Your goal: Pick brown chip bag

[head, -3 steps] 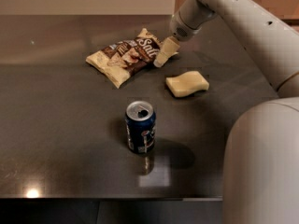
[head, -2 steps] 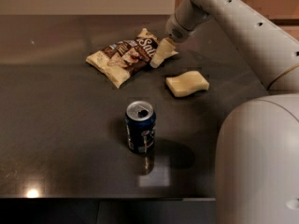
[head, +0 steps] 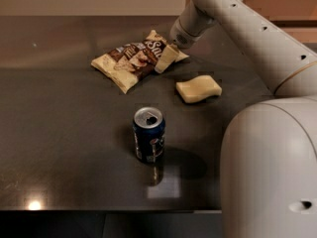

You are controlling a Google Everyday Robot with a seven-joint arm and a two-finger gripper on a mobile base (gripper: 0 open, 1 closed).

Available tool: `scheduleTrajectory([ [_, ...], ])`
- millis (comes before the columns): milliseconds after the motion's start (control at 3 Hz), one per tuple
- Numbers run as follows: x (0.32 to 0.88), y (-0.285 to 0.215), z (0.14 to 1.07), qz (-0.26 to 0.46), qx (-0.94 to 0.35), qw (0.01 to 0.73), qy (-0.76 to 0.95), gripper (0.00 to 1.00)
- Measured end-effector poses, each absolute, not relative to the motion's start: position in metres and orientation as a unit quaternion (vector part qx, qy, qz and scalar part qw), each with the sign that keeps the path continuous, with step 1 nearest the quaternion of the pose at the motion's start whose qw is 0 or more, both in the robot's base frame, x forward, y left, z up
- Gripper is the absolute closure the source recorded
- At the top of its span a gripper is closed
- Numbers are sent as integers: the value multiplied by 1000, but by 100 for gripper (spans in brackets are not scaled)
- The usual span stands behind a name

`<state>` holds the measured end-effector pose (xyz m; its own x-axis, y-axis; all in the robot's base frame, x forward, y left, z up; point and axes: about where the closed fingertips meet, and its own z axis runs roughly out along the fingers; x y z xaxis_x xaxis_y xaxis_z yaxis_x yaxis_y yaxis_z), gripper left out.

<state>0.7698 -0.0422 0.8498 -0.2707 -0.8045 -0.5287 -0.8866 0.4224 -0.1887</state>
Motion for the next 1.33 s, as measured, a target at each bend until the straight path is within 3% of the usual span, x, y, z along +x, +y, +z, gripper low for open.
scheduleTrajectory([
  [1000, 764, -35, 864, 97, -528, 278, 797, 87],
  [1333, 750, -40, 885, 122, -522, 287, 794, 100],
])
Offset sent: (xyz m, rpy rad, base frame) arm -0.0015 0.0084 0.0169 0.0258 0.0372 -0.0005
